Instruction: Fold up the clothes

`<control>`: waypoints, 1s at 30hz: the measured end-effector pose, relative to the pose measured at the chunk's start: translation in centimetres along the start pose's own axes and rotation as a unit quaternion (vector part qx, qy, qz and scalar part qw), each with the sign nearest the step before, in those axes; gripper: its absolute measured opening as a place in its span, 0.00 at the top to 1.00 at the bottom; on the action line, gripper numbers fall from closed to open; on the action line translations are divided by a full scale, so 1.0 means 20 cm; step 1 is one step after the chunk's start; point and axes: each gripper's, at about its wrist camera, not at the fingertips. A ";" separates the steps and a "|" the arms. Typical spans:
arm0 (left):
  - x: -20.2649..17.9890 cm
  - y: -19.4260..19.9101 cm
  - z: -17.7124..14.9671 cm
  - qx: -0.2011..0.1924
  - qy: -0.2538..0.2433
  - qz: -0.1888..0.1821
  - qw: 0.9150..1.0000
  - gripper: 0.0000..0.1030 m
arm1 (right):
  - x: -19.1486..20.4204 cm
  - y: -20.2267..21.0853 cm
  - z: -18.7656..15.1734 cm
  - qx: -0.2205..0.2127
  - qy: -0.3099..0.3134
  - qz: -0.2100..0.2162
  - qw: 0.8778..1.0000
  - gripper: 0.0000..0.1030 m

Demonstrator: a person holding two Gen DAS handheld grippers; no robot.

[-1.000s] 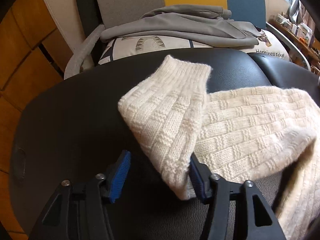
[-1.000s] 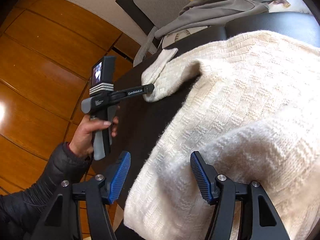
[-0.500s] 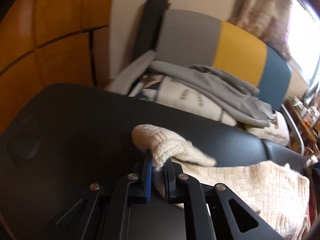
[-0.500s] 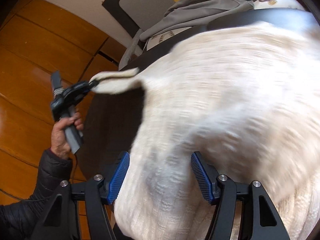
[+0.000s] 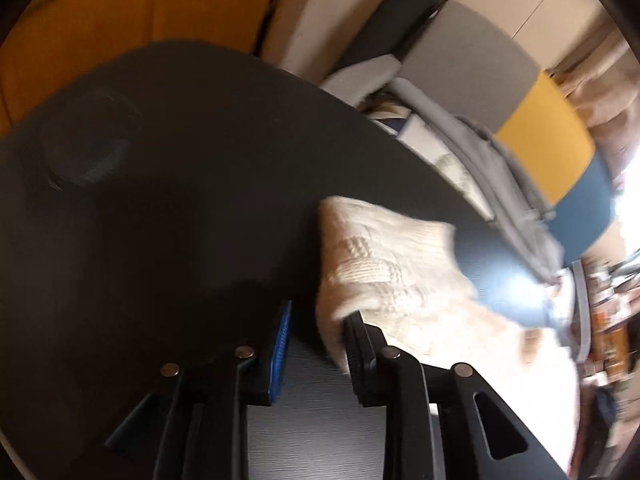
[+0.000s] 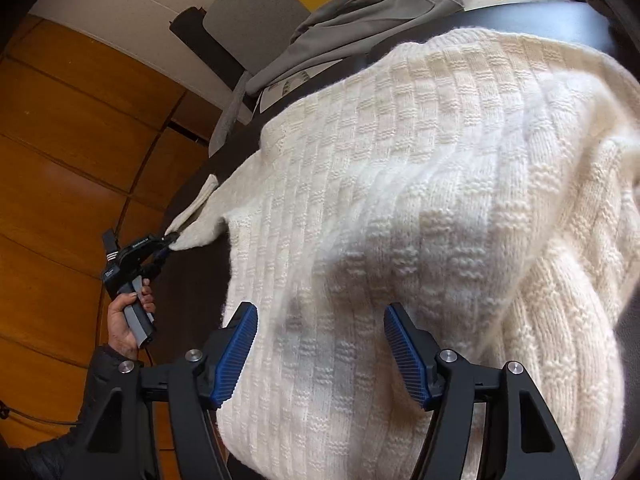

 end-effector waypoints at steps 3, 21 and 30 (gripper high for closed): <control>-0.03 0.11 -0.01 -0.046 -0.078 0.060 0.994 0.72 | 0.03 0.00 -0.01 -0.003 0.003 -0.003 1.000 0.33; 0.40 0.44 -0.26 -0.143 -0.088 0.076 0.983 0.58 | 0.17 -0.25 -0.06 0.047 0.040 -0.002 0.998 0.29; -0.25 0.36 -0.50 -0.229 -0.431 0.100 0.867 0.51 | 0.25 -0.30 -0.12 0.050 0.047 -0.019 0.997 0.28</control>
Point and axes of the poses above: each gripper's, at about its wrist camera, not at the fingertips, and y roughly against the way its jaws point, x to its left, z to its top, and after that the axes turned 8 degrees about z, right-handed
